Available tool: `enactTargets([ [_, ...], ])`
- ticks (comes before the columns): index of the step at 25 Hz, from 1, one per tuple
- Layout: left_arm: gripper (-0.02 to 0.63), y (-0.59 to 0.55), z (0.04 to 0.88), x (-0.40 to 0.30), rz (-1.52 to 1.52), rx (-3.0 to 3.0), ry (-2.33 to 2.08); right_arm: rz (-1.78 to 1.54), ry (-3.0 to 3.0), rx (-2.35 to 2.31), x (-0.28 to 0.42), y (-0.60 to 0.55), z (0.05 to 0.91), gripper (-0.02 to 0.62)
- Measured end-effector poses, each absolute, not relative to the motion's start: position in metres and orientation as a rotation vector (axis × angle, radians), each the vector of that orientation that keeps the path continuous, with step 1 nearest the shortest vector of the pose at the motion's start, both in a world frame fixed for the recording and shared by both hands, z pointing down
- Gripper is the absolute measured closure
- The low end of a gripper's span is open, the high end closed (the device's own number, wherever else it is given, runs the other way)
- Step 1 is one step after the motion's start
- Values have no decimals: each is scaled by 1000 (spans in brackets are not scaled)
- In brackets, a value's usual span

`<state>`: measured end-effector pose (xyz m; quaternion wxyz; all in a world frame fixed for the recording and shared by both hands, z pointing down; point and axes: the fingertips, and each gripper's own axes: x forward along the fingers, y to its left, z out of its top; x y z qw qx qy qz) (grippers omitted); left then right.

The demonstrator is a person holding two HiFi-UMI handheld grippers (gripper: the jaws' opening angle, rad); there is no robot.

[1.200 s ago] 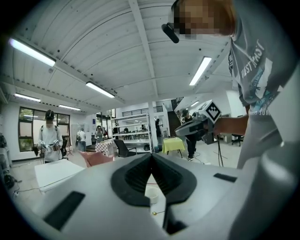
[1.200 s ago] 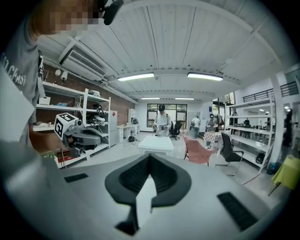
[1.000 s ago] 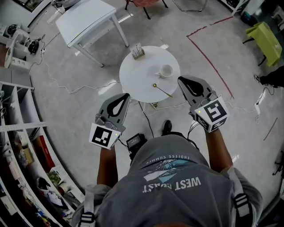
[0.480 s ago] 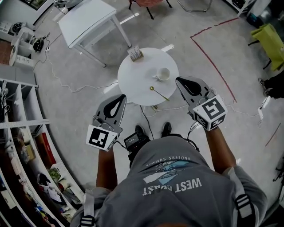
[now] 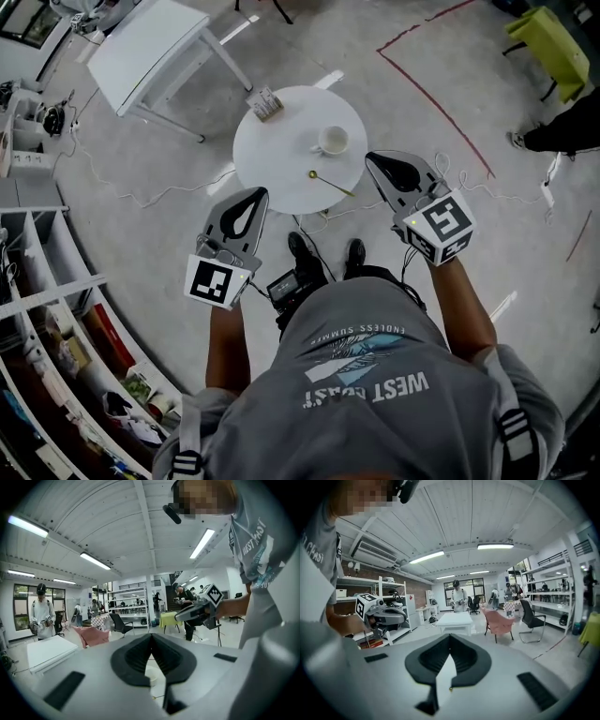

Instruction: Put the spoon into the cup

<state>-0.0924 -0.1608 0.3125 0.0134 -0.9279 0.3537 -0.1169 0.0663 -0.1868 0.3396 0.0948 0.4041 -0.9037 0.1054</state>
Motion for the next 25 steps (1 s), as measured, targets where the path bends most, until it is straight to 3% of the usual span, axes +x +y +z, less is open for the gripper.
enactTargets([
  [25, 601, -190, 393, -99, -567, -3004, 973, 613, -2577, 1296, 67, -193, 453, 594],
])
